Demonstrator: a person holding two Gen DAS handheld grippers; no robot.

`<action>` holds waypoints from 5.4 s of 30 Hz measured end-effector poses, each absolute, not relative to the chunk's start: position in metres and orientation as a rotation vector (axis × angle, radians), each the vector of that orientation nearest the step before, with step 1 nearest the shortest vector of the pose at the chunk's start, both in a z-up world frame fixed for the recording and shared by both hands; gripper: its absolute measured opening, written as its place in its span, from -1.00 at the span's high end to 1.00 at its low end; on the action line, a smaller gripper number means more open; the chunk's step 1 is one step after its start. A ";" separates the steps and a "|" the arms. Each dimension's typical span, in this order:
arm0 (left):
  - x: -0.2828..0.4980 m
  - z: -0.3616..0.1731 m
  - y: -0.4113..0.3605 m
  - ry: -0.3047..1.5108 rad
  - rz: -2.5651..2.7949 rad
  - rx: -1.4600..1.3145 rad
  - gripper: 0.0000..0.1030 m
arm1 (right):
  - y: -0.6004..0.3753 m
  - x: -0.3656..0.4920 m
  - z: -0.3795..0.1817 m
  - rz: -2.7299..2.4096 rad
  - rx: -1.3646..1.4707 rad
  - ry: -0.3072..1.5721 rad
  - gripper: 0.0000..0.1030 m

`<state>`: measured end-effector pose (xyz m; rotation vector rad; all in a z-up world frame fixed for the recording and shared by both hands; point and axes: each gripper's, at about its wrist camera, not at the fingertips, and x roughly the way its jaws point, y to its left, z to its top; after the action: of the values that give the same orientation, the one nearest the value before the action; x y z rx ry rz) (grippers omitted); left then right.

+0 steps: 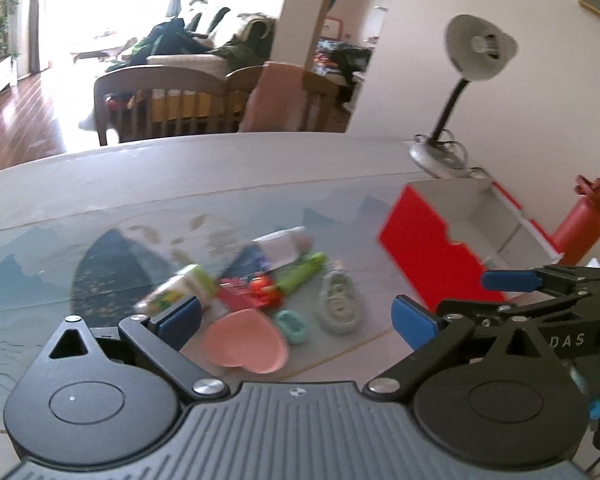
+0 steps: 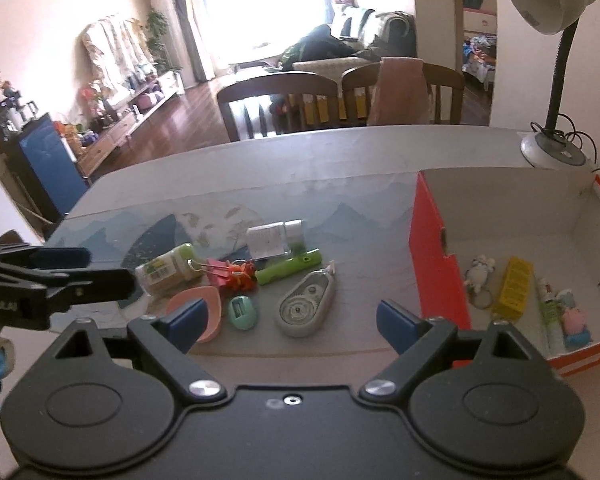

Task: Organize rigid objects
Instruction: 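Withdraw both tools back toward the remaining items on the table, then grasp the green-lidded spice jar with the left tool while the right tool grasps the correction tape, then carry the spice jar and correction tape over the red box with both tools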

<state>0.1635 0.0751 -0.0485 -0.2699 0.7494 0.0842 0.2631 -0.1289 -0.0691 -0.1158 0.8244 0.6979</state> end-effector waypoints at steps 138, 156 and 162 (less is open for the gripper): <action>0.274 -0.002 -0.065 0.682 -0.027 -0.336 0.15 | -0.313 0.368 -0.055 0.516 0.029 0.804 0.01; 0.356 -0.043 -0.157 0.850 -0.155 -0.265 0.15 | -0.336 0.401 -0.092 0.533 -0.166 0.824 0.01; 0.376 -0.070 -0.174 0.936 -0.172 -0.248 0.15 | -0.330 0.412 -0.105 0.581 -0.257 0.853 0.01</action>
<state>0.3764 -0.1744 -0.0699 -0.2485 0.9358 -0.1716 0.4120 -0.3304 -0.1052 -0.2574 0.8530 0.5811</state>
